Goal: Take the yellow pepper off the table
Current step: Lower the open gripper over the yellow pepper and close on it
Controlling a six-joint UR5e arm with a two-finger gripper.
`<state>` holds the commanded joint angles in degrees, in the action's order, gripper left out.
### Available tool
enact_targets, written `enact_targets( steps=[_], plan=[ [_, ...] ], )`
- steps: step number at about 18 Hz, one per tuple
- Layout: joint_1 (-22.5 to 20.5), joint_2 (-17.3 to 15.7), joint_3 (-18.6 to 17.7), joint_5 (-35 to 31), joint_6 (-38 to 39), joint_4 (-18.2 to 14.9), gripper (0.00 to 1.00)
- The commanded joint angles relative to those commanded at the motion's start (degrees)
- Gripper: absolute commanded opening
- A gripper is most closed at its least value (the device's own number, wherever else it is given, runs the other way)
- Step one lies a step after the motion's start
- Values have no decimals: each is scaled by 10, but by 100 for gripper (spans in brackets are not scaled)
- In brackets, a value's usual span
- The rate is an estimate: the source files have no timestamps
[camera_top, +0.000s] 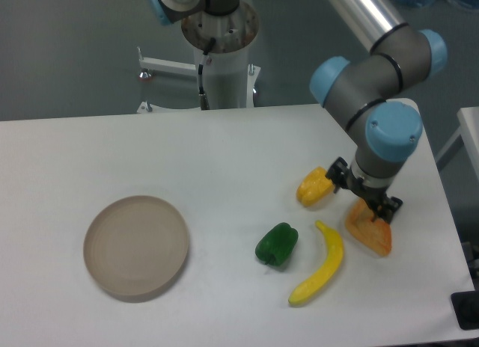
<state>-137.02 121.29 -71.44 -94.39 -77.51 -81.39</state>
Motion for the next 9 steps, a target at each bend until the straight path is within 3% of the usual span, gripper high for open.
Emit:
enact_targets(
  steps=[2,9],
  plan=[
    [3,-17,-53,-2,-7,11,100],
    [5,-34,-132,-3,-30,67,100]
  ],
)
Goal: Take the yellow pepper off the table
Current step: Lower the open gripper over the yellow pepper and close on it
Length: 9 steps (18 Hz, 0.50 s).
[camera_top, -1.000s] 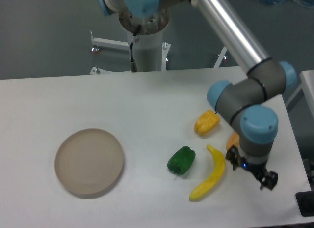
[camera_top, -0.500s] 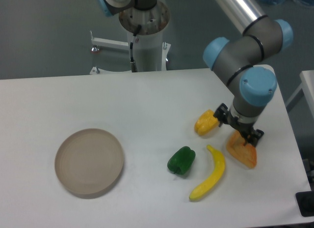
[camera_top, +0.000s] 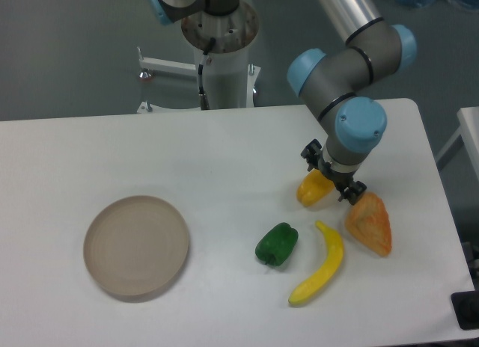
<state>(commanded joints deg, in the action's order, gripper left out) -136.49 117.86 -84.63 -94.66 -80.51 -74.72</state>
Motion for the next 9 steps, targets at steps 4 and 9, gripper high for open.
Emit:
enact_targets(
  steps=[4,9],
  plan=[
    [-2,-4,-25,0,-2,32,100],
    [-3,-8,-33,0,-1,32,100]
  ],
)
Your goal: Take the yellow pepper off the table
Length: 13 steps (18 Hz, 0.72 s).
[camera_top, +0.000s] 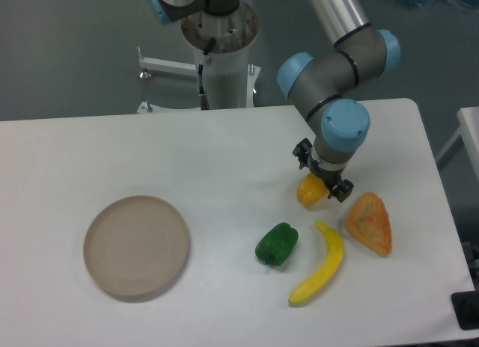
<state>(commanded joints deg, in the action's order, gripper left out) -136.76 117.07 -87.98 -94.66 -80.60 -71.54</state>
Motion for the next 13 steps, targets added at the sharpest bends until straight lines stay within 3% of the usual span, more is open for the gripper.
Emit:
enact_targets(
  steps=[6,8,9,13],
  plan=[
    [2,1,-8,-1,8,2,95],
    [2,1,-8,0,7,3,74],
    [1,1,-8,-1,7,3,69],
    [-1,0,-7,-1,4,3,60]
  ],
)
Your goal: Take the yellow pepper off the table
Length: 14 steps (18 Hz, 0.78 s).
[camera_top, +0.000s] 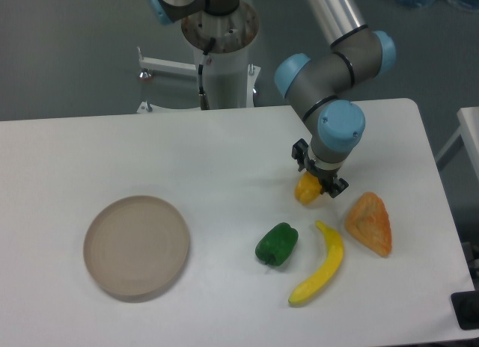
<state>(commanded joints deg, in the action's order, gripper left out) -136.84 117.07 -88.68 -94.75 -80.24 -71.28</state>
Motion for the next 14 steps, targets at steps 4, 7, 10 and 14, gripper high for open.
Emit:
enact_targets(
  steps=[4,7,10,14],
  plan=[
    [-2,-2,6,0,-2,-4,55],
    [-4,-4,18,1,-3,-4,55],
    [-6,-3,60,8,4,-12,55],
    [-11,0,93,55,4,-11,55]
  ],
)
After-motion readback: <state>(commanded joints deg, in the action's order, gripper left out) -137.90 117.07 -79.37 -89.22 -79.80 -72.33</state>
